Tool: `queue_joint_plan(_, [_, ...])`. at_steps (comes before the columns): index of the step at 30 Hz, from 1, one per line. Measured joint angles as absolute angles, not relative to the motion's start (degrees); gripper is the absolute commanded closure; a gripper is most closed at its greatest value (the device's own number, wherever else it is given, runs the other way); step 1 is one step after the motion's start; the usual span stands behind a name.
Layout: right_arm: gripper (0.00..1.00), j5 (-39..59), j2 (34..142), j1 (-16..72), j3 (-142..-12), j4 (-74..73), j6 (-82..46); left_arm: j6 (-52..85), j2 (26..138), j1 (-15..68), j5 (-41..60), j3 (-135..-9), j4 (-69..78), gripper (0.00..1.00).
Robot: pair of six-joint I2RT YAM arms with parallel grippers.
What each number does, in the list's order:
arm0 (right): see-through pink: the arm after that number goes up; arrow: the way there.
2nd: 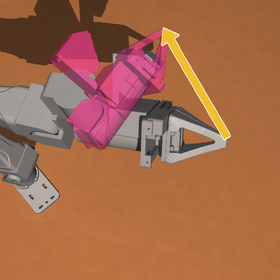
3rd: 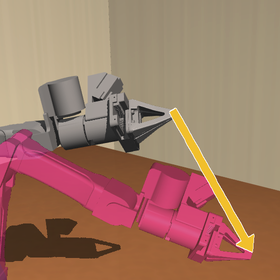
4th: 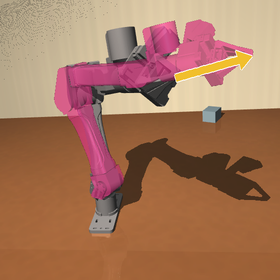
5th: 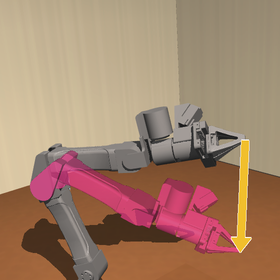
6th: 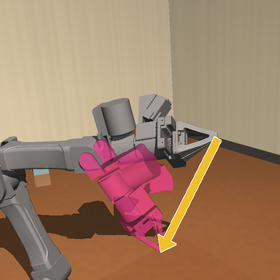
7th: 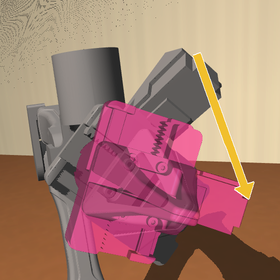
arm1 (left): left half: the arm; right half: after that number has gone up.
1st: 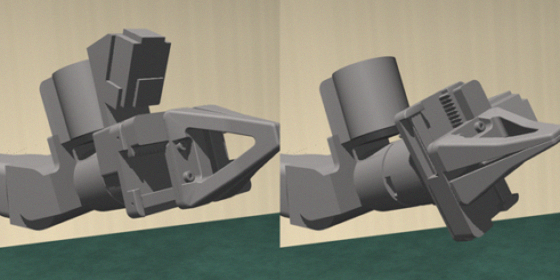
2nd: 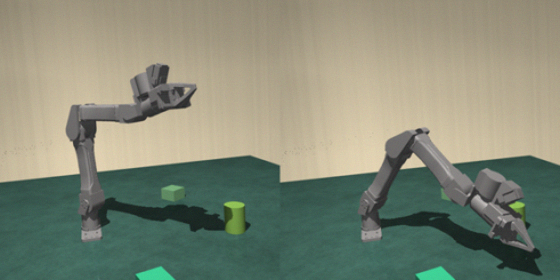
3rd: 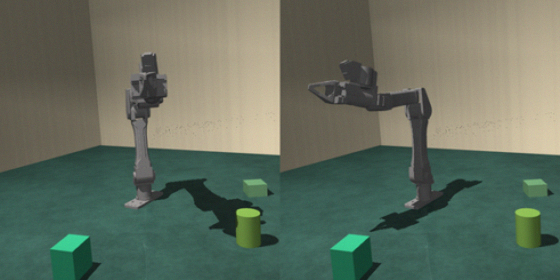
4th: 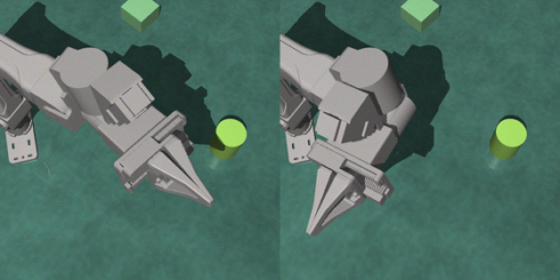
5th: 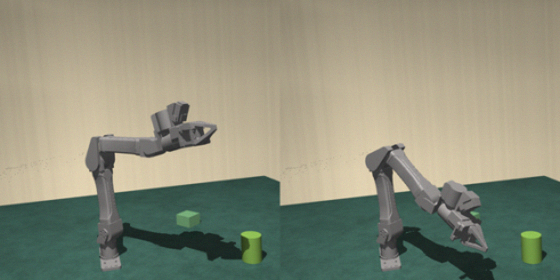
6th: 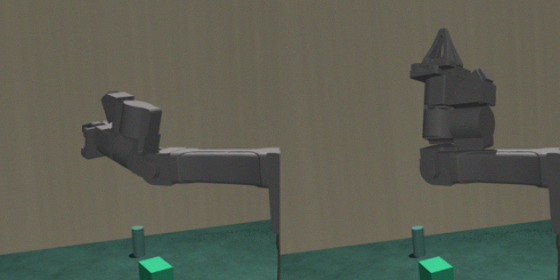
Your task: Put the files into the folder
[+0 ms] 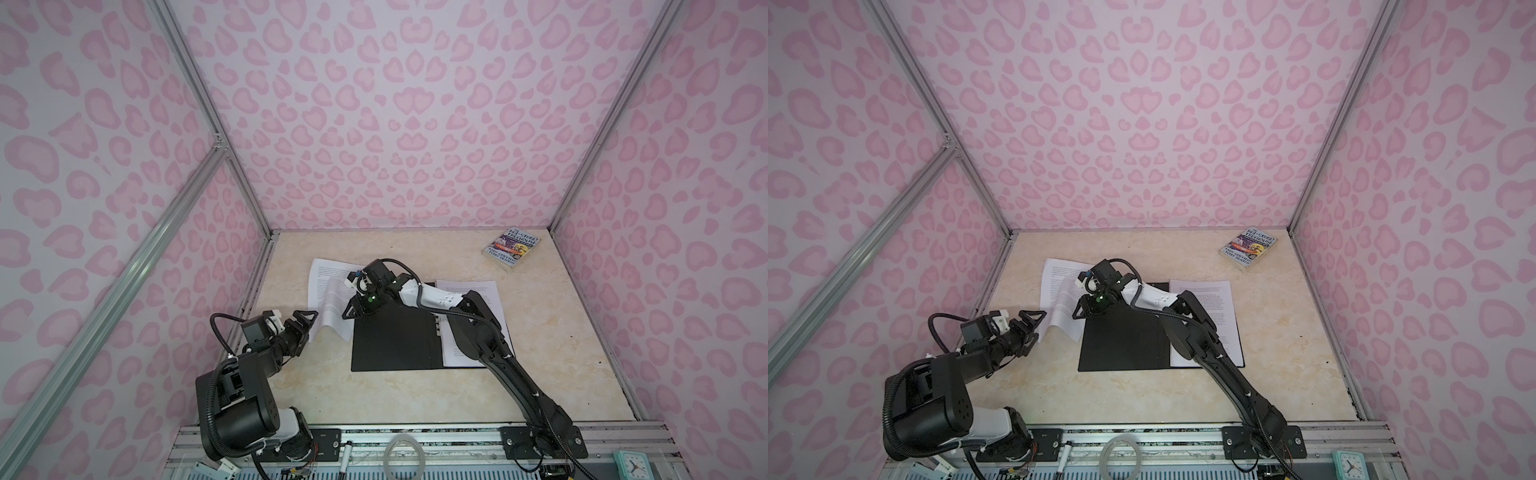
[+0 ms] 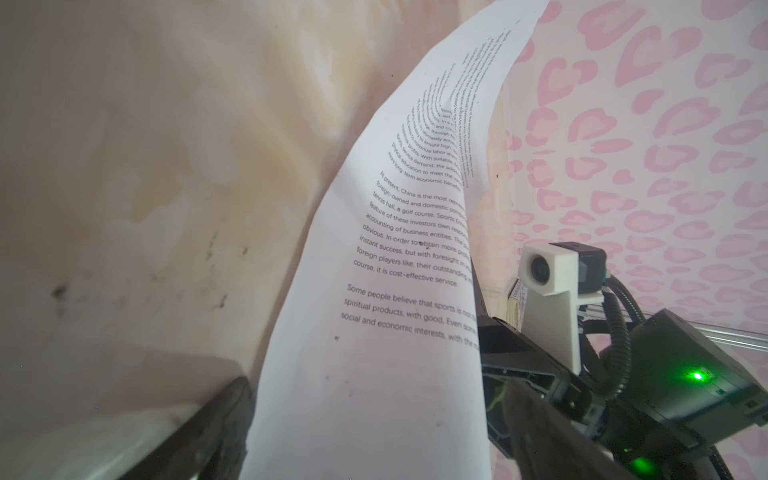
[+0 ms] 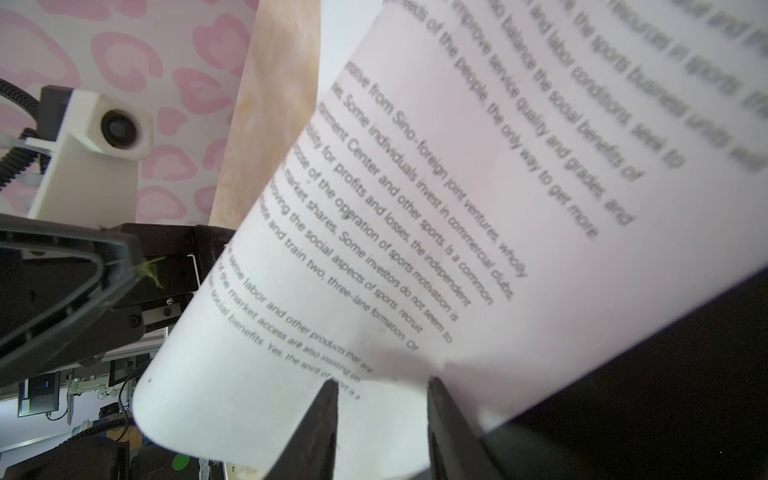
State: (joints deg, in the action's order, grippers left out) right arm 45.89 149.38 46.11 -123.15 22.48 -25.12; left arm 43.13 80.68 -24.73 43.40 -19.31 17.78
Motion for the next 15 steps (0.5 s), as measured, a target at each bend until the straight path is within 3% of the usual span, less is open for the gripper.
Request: queue_joint_plan(15, [0.56,44.93,144.97,45.98,-117.54,22.74,-24.73,50.94,79.0,-22.63,44.91,-20.27,16.53,0.03])
